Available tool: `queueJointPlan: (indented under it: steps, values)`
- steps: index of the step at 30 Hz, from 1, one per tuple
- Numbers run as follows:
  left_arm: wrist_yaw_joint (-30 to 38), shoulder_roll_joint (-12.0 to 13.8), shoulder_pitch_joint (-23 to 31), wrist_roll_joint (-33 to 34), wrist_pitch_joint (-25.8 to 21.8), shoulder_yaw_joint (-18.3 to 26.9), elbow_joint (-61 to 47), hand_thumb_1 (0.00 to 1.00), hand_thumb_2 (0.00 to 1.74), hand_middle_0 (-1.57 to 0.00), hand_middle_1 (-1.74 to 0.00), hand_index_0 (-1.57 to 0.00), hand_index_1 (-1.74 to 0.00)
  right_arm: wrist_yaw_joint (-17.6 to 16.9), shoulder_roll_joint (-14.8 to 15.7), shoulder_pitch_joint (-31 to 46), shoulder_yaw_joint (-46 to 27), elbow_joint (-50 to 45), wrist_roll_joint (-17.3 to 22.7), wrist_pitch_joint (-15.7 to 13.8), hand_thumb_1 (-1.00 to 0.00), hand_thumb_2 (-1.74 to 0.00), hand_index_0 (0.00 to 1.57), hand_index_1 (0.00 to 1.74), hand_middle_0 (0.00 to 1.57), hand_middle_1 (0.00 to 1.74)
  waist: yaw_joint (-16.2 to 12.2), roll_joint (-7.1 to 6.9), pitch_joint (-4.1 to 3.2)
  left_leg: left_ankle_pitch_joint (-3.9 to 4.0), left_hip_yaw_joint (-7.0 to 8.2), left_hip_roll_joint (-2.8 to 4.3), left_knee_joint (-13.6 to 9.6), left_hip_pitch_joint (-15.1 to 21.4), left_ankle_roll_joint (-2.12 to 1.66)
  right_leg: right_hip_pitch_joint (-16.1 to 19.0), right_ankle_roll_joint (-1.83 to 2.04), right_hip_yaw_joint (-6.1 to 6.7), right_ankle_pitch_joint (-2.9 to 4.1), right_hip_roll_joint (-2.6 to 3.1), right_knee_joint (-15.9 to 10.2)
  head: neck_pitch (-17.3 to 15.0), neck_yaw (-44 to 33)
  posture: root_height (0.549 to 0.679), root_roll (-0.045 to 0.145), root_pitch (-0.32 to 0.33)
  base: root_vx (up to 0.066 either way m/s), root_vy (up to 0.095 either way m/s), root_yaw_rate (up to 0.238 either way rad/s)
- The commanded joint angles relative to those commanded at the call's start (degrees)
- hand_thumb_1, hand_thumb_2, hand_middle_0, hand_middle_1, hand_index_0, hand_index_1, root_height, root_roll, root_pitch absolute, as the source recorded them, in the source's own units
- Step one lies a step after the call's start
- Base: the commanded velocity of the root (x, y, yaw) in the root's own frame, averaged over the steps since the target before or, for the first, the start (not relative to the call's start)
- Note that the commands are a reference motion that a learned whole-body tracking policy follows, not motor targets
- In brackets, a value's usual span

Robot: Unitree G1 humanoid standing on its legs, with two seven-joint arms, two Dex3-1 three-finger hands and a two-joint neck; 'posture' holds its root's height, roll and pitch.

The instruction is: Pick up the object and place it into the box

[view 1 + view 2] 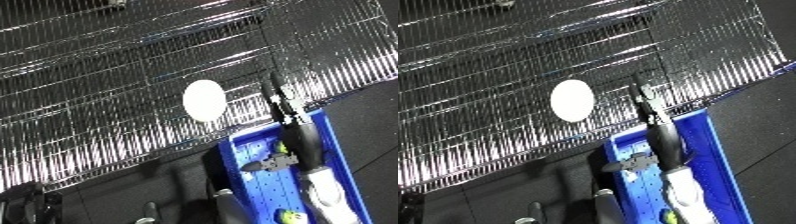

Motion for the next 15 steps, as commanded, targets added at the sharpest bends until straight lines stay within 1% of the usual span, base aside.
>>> queueJointPlan:
  steps: [3, 6, 9, 11, 13, 15]
  values:
    - [-0.1, 0.3, 0.3, -0.2, 0.2, -0.1, -0.4, 1.0, 1.74, -1.57, -1.74, -1.57, -1.74, -0.1, -0.1, -0.9, 0.0, 0.1, 0.0, 0.3, 0.0, 0.0, 0.0, 0.0, 0.0, 0.0, 0.3, 0.18, 0.41, -0.11, -0.01, -0.07, 1.4, -0.9, 0.13, -1.1, -0.07, -0.18, -0.03, -0.15, 1.4, -0.7, 0.2, 0.618, 0.07, -0.033, 0.022, 0.011, 0.097]
    - [0.2, 0.6, 0.3, -0.3, 0.4, -0.3, -0.9, 1.0, 1.74, -1.57, -1.74, -1.57, -1.74, -0.3, 0.0, -2.1, 0.1, 0.3, 0.0, 0.7, 0.0, 0.0, 0.0, 0.0, 0.0, 0.0, 0.6, 0.36, 0.95, -0.28, 0.01, -0.09, 2.7, -1.9, 0.2, -2.2, -0.05, -0.28, -0.06, -0.24, 2.7, -0.8, 0.6, 0.614, 0.068, -0.037, 0.012, 0.007, 0.085]
    - [0.4, 0.8, 0.1, -0.3, 0.5, -0.6, -1.3, 1.0, 1.74, -1.57, -1.74, -1.57, -1.74, -1.0, -0.1, -3.3, 0.2, 0.4, -0.2, 1.1, 0.0, 0.0, 0.0, 0.0, 0.0, 0.0, 0.8, 0.55, 1.54, -0.41, 0.07, -0.1, 3.7, -2.7, 0.28, -3.2, -0.05, -0.26, -0.14, -0.26, 3.8, -0.3, 1.2, 0.61, 0.067, -0.038, 0.0, 0.008, 0.08]
    - [0.4, 0.9, 0.1, -0.3, 0.5, -0.6, -1.4, 1.0, 1.74, -1.57, -1.74, -1.57, -1.74, -1.8, -0.3, -3.9, 0.1, 0.6, -0.1, 1.2, 0.0, 0.0, 0.0, 0.0, 0.0, 0.0, 0.9, 0.71, 1.87, -0.47, 0.14, -0.15, 4.2, -3.3, 0.36, -4.0, -0.13, -0.2, -0.22, -0.22, 4.5, 0.3, 1.6, 0.607, 0.066, -0.037, -0.008, 0.015, 0.072]
    - [0.3, 1.0, 0.1, -0.3, 0.5, -0.6, -1.6, 1.0, 1.74, -1.57, -1.74, -1.57, -1.74, -2.6, -0.3, -4.3, -0.1, 0.9, 0.0, 1.0, 0.0, 0.0, 0.0, 0.0, 0.0, 0.0, 0.9, 0.89, 2.06, -0.59, 0.23, -0.19, 4.7, -4.0, 0.46, -4.8, -0.22, -0.19, -0.34, -0.27, 5.1, 0.8, 2.0, 0.605, 0.066, -0.034, -0.01, 0.021, 0.062]
    - [0.3, 1.1, 0.3, -0.4, 0.5, -0.5, -1.7, 1.0, 1.74, -1.57, -1.74, -1.57, -1.74, -3.1, -0.4, -4.5, -0.4, 1.2, -0.1, 0.8, 0.0, 0.0, 0.0, 0.0, 0.0, 0.0, 0.9, 1.08, 2.09, -0.75, 0.32, -0.24, 5.4, -4.9, 0.59, -5.8, -0.32, -0.23, -0.5, -0.3, 5.9, 1.5, 2.3, 0.602, 0.066, -0.03, -0.009, 0.023, 0.049]
